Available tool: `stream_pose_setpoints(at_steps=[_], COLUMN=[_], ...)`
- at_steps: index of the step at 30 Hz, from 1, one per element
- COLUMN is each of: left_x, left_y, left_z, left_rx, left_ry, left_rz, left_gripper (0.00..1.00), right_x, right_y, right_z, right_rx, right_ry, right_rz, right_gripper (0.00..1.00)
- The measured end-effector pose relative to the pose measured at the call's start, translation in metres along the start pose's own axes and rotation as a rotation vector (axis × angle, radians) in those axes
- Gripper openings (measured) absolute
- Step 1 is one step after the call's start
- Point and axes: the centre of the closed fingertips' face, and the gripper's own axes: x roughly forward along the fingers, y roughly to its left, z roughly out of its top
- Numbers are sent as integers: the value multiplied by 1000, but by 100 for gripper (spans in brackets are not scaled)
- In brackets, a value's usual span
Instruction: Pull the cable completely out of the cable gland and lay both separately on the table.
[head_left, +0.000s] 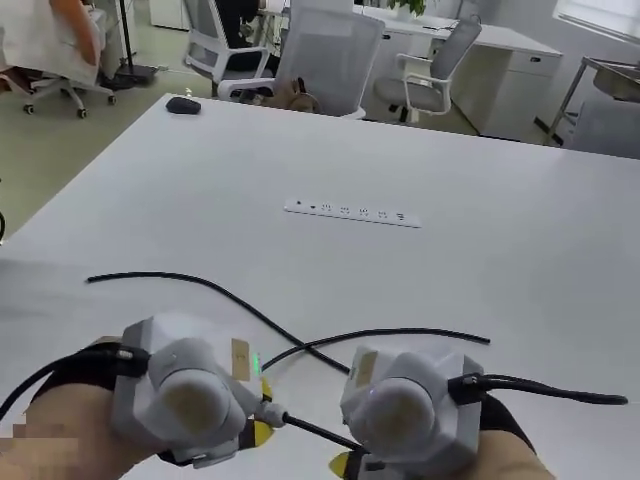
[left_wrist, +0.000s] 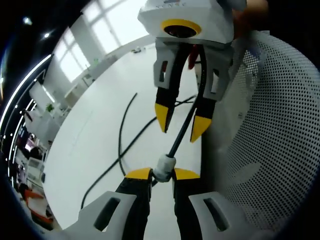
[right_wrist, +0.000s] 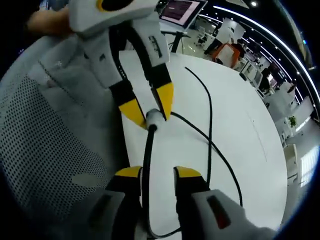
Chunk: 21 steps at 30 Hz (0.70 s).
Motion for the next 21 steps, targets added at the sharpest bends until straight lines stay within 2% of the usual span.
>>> stream_pose_setpoints(at_steps=[3,6,8,12,13,15,19,21], left_x=[2,3,3,1,1,-1,-4,-6], left_y=[-2,-5,-5,3,6,10,19,22], left_z=[3,7,7,5,3,-1,-7,-8], left_rx=[21,34,33,12,5,-5,-42,-52], left_ry=[-4,-15,-16,-20,-16,-8,1,3], left_rz=[-10,-20,-19,1,13,26,56,70], left_gripper=[17,17,17,17,17,17,17,17], right_x=[-2,1,0,0,0,-1,-3,-5], right_y=[3,7,7,2,0,-2,-13,-18], right_z=[5,-1,-1,-2,-3,-6,-24,-35], right_rx=[3,-5,-10,21,50,47,53,79], right_ry=[-25,3,-2,-12,-9,-1,72,116], right_rz=[14,30,34,24,19,10,-43,-71], right_gripper=[21,16,6,2,2,2,2,2])
